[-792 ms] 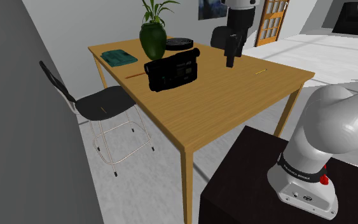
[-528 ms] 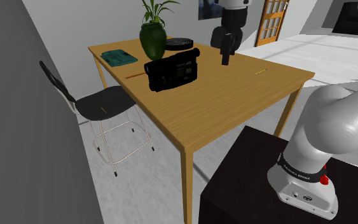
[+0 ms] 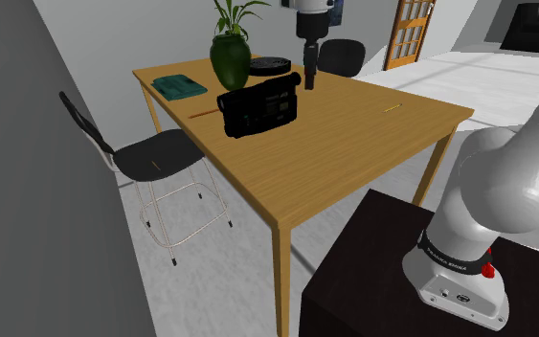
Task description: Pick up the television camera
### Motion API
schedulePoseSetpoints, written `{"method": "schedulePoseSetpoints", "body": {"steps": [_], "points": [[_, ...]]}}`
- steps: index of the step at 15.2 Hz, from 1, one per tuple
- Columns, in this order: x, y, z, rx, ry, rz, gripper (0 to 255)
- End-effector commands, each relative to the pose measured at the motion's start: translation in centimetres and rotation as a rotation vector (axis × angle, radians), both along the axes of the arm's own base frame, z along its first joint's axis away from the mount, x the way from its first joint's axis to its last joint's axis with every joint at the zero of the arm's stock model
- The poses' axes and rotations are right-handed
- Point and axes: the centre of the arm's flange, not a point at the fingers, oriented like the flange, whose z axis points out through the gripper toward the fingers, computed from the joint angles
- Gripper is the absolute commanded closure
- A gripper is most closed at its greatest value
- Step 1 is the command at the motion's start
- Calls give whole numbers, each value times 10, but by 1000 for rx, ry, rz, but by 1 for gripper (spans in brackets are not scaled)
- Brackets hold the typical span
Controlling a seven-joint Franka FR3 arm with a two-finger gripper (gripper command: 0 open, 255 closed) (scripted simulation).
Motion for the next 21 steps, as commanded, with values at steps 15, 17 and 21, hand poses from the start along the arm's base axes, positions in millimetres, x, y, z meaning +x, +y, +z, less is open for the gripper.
{"method": "schedulePoseSetpoints", "body": {"steps": [15,17,21], "points": [[187,73,-7,-7,25,708,0],[197,82,-8,-7,26,758,0],[197,82,-29,-7,26,758,0]]}}
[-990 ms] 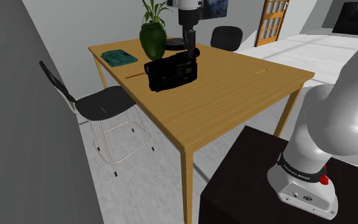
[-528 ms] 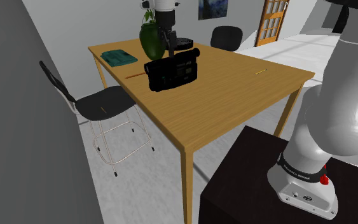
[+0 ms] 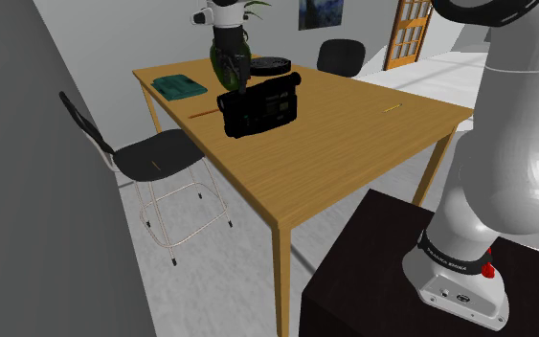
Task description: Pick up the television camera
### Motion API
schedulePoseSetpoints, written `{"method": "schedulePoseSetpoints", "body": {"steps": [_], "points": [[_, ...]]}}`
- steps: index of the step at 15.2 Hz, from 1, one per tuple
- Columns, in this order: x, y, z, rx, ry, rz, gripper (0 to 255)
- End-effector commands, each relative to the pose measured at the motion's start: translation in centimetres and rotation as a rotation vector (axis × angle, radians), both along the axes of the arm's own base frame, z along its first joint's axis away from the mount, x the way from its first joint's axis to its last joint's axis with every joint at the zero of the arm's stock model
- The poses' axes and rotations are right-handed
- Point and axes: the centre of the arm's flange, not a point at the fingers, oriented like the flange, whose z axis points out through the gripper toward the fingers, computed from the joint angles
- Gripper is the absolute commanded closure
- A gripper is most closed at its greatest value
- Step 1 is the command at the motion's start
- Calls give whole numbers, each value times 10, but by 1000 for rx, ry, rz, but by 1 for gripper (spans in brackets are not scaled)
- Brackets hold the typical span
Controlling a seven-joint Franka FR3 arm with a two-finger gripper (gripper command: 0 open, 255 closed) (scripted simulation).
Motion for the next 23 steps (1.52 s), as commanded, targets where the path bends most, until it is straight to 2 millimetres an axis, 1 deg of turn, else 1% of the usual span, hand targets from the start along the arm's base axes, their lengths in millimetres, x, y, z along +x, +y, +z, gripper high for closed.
{"method": "schedulePoseSetpoints", "body": {"steps": [1,3,5,6,15,23], "points": [[0,0,-10,0,-1,2,0],[0,0,-23,0,-1,2,0],[0,0,-23,0,-1,2,0],[1,0,-23,0,-1,2,255],[0,0,-23,0,-1,2,255],[0,0,19,0,-1,2,255]]}}
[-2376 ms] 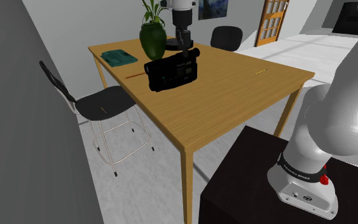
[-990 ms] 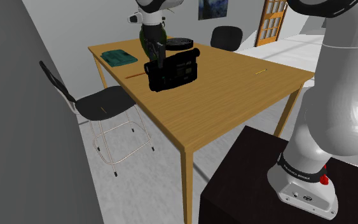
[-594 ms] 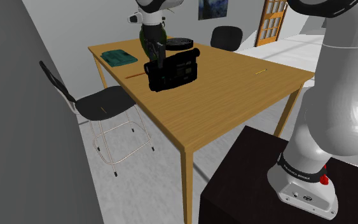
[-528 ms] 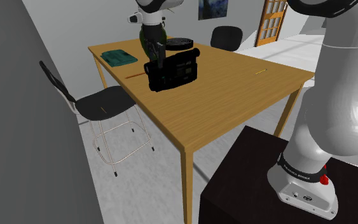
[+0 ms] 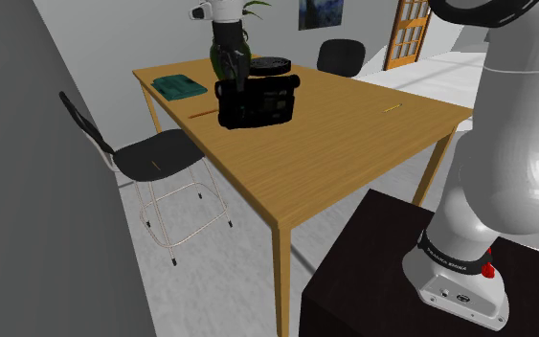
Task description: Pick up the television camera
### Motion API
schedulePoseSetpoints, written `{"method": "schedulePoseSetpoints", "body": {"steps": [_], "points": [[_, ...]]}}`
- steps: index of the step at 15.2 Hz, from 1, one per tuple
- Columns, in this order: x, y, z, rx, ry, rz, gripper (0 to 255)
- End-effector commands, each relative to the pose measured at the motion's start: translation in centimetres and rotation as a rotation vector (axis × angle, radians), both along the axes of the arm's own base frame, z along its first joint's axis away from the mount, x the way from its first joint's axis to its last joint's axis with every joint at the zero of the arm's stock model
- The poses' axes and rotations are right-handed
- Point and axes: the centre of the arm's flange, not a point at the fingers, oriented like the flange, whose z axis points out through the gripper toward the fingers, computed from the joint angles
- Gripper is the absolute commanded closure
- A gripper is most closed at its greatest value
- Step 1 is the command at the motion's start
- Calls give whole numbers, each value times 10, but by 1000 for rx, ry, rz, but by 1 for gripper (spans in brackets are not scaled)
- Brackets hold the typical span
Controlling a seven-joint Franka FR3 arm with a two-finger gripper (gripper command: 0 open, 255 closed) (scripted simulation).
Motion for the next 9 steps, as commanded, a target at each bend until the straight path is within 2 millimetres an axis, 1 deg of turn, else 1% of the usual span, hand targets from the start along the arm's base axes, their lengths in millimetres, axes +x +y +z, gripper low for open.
{"method": "schedulePoseSetpoints", "body": {"steps": [1,7,9], "points": [[-1,0,13,0,-3,1,255],[-1,0,45,0,-3,1,255],[-1,0,46,0,-3,1,255]]}}
